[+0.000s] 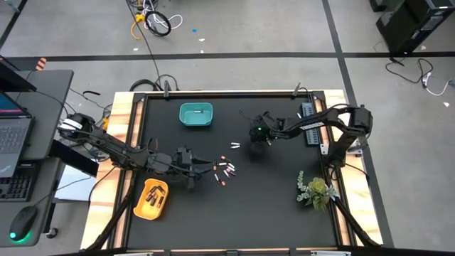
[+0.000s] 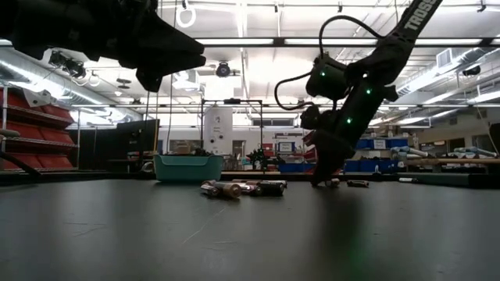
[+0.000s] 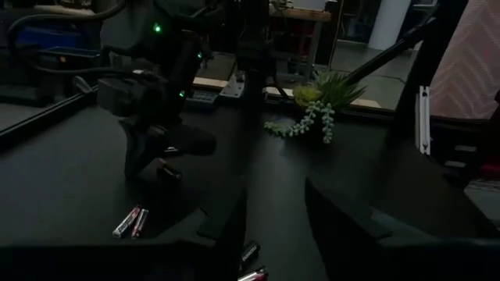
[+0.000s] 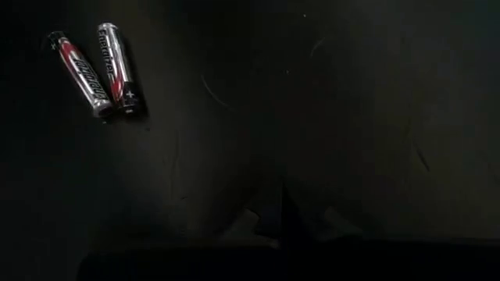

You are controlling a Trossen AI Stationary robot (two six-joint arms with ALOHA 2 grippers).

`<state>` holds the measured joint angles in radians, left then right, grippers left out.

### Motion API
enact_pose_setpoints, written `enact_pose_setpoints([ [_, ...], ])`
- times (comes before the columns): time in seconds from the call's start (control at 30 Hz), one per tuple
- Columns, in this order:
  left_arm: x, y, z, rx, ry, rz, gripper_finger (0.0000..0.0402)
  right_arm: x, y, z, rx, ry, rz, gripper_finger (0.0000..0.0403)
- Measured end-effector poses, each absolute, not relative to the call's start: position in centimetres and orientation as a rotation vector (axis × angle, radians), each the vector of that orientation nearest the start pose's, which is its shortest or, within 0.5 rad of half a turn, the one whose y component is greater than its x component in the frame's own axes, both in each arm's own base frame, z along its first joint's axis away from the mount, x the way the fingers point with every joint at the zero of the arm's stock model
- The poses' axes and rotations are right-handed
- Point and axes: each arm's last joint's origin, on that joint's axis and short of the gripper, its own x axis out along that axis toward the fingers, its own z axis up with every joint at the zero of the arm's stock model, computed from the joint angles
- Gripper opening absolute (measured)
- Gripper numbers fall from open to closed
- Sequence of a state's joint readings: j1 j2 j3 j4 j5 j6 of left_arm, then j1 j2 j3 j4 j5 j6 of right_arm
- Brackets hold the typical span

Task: Sort batteries
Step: Put the black battery into the yellow bin

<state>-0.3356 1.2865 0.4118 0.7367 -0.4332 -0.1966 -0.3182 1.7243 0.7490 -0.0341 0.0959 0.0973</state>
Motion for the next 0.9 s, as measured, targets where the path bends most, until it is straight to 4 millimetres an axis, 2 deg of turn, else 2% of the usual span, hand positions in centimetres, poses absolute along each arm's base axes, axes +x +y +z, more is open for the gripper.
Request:
enact_pose_setpoints([
  [0.17, 23.3, -6.8, 19.5, -0.163, 0.116, 0.111, 0.0147, 27.8, -9.0, 13.1, 0.132, 0.969, -0.418, 0.0001],
  [0.3, 23.3, -6.8, 19.4, -0.18, 0.118, 0.112, 0.0147, 27.5, -7.4, 16.9, 0.01, 0.87, -0.321, 0.0006],
  [0.43, 23.3, -6.8, 19.4, -0.187, 0.118, 0.112, 0.0147, 26.0, -5.9, 17.9, -0.111, 0.964, -0.217, 0.0042],
  [0.57, 23.3, -6.8, 19.4, -0.187, 0.118, 0.112, 0.0147, 24.7, -5.3, 17.5, -0.19, 1.114, -0.154, 0.0106],
  [0.7, 23.3, -6.8, 19.4, -0.179, 0.118, 0.113, 0.0147, 24.4, -4.7, 17.0, -0.324, 1.198, -0.114, 0.0161],
  [0.8, 23.3, -6.8, 19.4, -0.165, 0.116, 0.112, 0.0147, 24.7, -4.4, 16.5, -0.362, 1.225, -0.074, 0.0179],
  [0.9, 23.3, -6.8, 19.4, -0.164, 0.12, 0.113, 0.0147, 25.4, -4.2, 15.9, -0.386, 1.268, -0.046, 0.0179],
])
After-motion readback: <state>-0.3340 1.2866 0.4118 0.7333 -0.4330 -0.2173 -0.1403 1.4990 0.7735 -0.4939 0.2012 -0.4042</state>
